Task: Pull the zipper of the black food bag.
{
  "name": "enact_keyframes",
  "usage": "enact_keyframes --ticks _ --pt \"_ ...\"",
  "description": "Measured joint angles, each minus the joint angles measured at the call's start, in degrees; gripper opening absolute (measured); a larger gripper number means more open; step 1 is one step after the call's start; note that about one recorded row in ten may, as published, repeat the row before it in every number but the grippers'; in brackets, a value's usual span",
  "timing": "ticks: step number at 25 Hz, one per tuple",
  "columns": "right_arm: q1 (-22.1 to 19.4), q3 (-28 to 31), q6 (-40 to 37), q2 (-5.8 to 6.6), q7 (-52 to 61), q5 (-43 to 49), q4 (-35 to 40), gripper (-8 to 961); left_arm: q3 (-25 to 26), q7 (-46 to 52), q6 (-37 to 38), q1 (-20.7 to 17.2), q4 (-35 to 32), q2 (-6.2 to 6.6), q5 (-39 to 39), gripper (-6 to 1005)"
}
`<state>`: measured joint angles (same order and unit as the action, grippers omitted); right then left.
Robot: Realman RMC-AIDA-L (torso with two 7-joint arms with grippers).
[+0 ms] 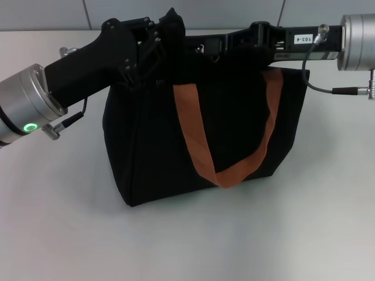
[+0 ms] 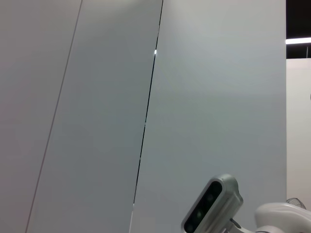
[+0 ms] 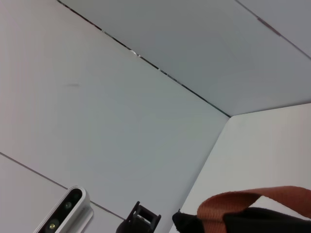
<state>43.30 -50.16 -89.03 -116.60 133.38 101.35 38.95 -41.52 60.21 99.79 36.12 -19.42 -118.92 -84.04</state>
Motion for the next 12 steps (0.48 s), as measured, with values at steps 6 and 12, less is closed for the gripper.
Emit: enact_keyframes --ticks 6,12 --pt "0.8 -0.3 1.0 0.09 0.6 0.3 -0.2 -3 0.0 0.0 0.1 0.0 0.0 0.00 0.0 18" --pt "1.0 -0.4 1.6 0.31 1.0 0.4 -0.3 -3 0.1 0.0 0.1 0.0 0.0 0.04 0.0 18"
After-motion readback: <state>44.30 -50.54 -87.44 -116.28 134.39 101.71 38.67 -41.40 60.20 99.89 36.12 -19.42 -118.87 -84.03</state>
